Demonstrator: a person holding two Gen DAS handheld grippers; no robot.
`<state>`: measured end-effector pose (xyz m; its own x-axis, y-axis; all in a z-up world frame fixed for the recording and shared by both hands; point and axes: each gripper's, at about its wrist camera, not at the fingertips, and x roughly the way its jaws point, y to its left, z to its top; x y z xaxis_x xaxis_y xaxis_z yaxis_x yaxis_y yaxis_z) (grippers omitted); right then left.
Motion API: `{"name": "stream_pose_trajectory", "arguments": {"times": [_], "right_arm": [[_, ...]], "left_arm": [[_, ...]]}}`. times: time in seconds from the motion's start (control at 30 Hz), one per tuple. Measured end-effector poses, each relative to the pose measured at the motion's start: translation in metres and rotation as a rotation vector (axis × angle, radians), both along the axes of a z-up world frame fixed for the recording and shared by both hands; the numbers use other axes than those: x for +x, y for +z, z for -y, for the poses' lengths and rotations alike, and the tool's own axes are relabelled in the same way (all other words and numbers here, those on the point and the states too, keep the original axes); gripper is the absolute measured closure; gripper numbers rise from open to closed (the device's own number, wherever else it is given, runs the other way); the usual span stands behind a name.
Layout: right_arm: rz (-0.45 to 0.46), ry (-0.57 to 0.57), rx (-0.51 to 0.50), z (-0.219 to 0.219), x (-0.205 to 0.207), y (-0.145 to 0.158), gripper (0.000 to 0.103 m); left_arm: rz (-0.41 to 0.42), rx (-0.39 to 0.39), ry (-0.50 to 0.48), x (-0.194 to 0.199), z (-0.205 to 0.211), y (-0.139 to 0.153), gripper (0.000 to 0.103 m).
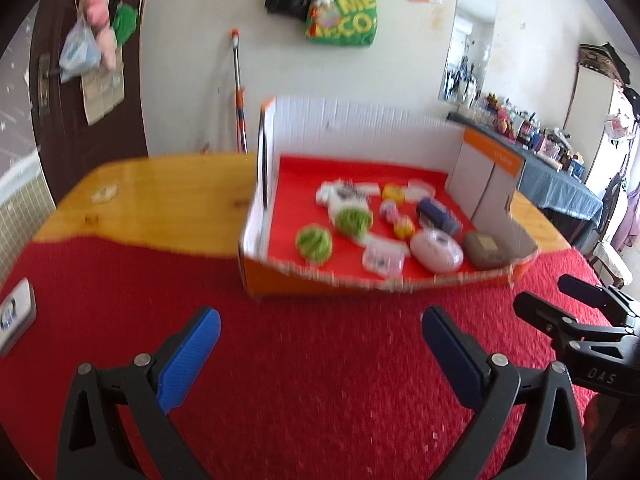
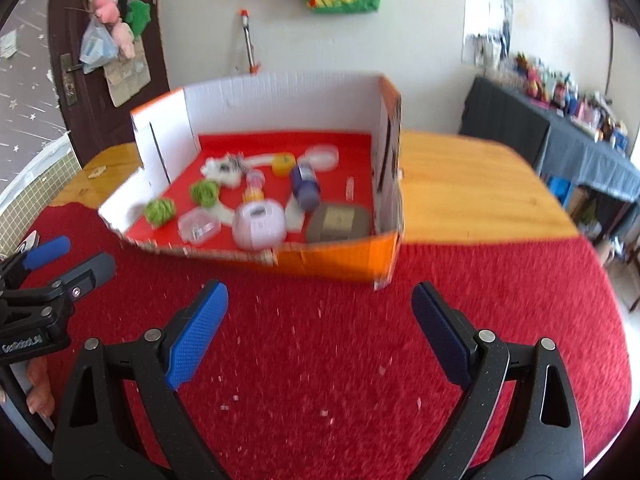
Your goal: Organize objects
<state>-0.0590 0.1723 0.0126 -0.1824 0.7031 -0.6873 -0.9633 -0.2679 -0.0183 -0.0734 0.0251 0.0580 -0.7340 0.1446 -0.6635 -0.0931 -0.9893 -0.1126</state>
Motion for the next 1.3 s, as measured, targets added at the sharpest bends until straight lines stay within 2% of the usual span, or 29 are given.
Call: {"name": "stream_pose_trajectory", "arguments": {"times": [0.2,0.4,0.5,0.57,0.67,1.3], "right_arm": [[0.023,-0.017,-0.086,-0.004,-0.002,-0.020,0.009],[0.062,-0.057,-0.163,-0.014,-0.001,-0.036,0.009],[0.077,-0.061,-0.166,-0.014,-0.001,-0.036,0.006],[0.089,-0.073,-0.169,-0.014,-0.002,-0.038,0.002],[0.080,-0.085,-0.178,-0.015,0.000,-0.039,0.000],[0.088,-0.090,-0.178,-0.016,-0.001,-0.038,0.000]], "left_arm": [[0.078,-0.058,0.005,-0.004,-0.009,-0.019,0.000],[0.133,-0.080,0.040,-0.013,-0.012,-0.031,0.000],[0.172,-0.083,0.038,-0.018,-0.014,-0.037,0.000],[0.177,-0.105,0.037,-0.018,-0.016,-0.038,0.000],[0.182,-0.111,0.037,-0.018,-0.017,-0.039,0.000],[0.187,-0.109,0.050,-0.024,-0.015,-0.038,0.000]]}}
